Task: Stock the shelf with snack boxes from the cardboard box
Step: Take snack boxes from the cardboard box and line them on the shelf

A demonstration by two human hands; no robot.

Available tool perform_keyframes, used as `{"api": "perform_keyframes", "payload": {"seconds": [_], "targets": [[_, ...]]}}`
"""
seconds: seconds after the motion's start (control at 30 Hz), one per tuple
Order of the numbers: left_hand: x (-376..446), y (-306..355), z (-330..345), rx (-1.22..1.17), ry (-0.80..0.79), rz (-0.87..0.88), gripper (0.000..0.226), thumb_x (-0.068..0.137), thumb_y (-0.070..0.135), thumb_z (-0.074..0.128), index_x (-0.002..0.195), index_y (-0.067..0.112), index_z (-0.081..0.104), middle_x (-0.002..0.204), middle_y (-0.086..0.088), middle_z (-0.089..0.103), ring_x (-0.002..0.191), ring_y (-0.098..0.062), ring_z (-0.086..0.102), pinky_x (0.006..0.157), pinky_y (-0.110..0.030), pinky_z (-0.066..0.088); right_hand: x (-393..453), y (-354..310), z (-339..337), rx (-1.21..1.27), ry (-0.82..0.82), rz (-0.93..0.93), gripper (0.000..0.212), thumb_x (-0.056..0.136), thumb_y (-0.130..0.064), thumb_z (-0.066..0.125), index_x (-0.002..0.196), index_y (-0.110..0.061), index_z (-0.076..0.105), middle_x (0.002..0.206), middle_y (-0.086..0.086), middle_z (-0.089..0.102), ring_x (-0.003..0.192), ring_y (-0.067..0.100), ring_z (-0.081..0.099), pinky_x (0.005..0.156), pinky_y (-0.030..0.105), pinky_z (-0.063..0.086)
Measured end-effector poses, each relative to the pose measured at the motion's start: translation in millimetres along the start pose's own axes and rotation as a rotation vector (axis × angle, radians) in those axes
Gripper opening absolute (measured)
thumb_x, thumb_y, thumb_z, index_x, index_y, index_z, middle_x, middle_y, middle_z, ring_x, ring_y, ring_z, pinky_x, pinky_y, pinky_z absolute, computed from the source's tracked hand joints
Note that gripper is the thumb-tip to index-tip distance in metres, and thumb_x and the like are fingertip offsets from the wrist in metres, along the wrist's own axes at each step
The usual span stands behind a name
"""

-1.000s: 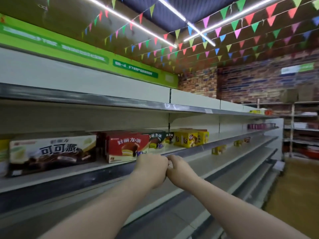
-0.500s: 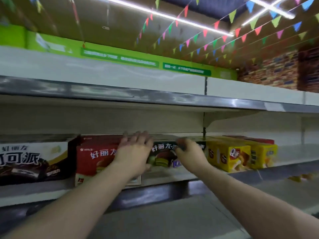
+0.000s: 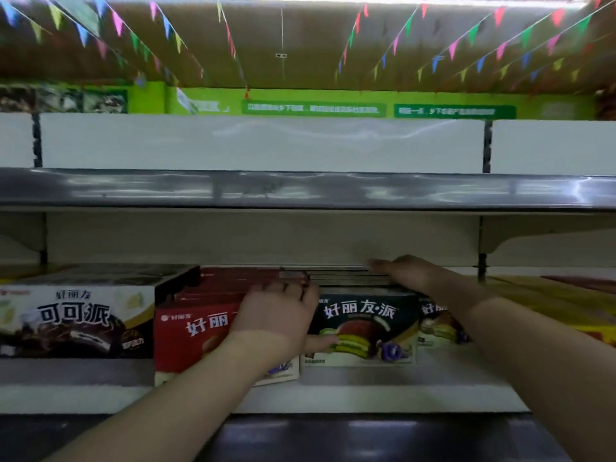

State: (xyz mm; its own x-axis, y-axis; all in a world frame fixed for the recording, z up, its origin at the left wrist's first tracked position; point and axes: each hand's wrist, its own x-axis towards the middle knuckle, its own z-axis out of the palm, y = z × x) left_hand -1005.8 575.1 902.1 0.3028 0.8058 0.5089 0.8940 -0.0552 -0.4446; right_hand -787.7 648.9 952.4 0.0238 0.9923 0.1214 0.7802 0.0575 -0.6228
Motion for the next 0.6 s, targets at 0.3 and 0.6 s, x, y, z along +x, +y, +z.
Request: {"api": "perform_keyframes", "payload": {"seconds": [0.3, 0.6], "targets": [[10, -4, 38, -0.088, 0.510, 0.079, 0.056, 0.086, 0.057, 0.034, 0.098, 0.017, 0.071, 0.079, -0.007, 0.070, 0.059, -0.027, 0.061, 0.053, -0.035, 0.048, 40, -8, 12, -0.105, 0.045, 0.001, 0.062, 0.090, -0.052, 0.057, 0.125, 0.000, 0.057, 0.130, 0.017, 0.056, 0.093, 0.022, 0.050, 0.076, 0.023, 0.036], [1, -43, 55, -0.049, 0.566, 0.148, 0.055, 0.089, 0.056, 0.034, 0.096, 0.013, 0.067, 0.078, -0.010, 0.068, 0.055, -0.028, 0.059, 0.047, -0.030, 0.046, 42, -37, 39, -0.113, 0.026, -0.098, 0.044, 0.090, -0.045, 0.060, 0.105, -0.004, 0.062, 0.100, 0.011, 0.057, 0.078, 0.018, 0.052, 0.059, 0.024, 0.036]]}}
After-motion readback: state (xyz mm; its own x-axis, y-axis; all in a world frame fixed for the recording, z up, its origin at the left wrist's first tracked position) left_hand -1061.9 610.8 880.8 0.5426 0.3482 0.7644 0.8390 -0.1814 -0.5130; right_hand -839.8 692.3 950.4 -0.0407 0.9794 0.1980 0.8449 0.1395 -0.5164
